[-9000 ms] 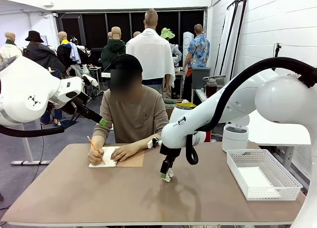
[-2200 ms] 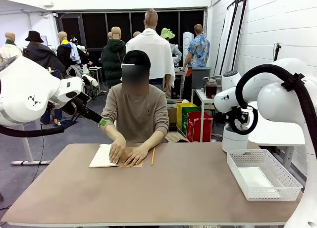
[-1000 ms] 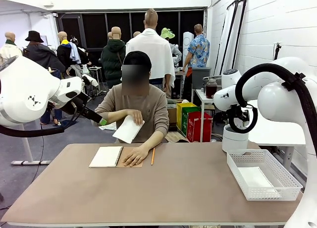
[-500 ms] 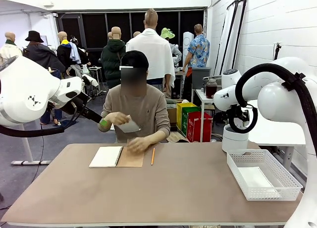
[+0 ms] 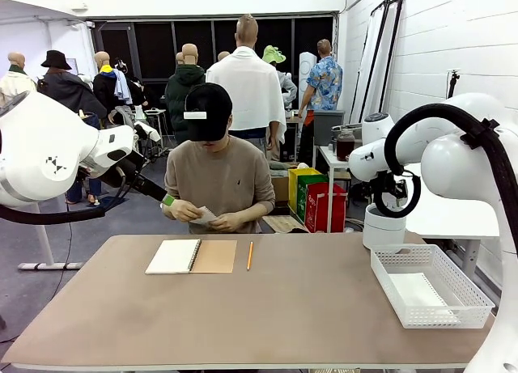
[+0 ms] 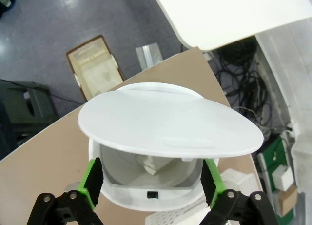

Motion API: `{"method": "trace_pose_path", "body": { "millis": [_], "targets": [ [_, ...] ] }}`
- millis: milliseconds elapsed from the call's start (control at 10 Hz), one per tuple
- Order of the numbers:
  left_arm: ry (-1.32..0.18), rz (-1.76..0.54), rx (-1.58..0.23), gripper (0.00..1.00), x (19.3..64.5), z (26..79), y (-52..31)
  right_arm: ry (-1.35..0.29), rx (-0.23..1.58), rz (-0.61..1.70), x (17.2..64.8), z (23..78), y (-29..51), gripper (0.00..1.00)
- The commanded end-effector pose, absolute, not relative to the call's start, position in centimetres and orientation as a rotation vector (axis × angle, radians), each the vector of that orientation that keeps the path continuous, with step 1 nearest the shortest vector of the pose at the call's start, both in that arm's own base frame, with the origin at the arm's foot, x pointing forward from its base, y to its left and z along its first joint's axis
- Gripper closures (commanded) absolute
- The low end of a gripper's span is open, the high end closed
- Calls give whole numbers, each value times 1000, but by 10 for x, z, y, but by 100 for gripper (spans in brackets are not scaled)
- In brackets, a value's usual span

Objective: Sort the paper based on its condition.
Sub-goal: If a person hands you a paper, place it in the Organizing basket , and if it's crumpled, put it in the Trash can.

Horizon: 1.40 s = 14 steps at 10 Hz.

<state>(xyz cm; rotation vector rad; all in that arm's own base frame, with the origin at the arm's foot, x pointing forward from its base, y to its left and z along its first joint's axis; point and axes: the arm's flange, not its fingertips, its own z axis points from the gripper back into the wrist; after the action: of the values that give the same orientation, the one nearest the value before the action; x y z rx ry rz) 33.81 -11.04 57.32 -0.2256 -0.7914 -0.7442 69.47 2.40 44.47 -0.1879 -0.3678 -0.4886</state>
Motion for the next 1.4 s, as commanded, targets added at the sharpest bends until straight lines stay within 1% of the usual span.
{"method": "trace_pose_path", "body": {
  "millis": [0, 200, 400, 800, 1000, 1200, 1300],
  "targets": [
    [-789, -744, -233, 0, 338, 573, -109, -385, -164, -426, 685, 455, 37, 0],
    [-789, -744, -233, 0, 338, 573, -109, -399, -148, -318, 669, 466, 61, 0],
    [-789, -744, -233, 0, 338, 573, -109, -426, -127, -179, 642, 478, 79, 0],
    [-789, -744, -233, 0, 338, 573, -109, -498, -3, 260, 557, 495, 94, 0],
    [-789, -744, -233, 0, 338, 573, -109, -492, 26, 439, 530, 493, 99, 0],
    [-789, -744, -233, 0, 338, 573, -109, -479, 41, 515, 520, 492, 97, 0],
    [-789, -744, -233, 0, 338, 573, -109, -498, -3, 426, 529, 493, 115, 0]
  ]
}}
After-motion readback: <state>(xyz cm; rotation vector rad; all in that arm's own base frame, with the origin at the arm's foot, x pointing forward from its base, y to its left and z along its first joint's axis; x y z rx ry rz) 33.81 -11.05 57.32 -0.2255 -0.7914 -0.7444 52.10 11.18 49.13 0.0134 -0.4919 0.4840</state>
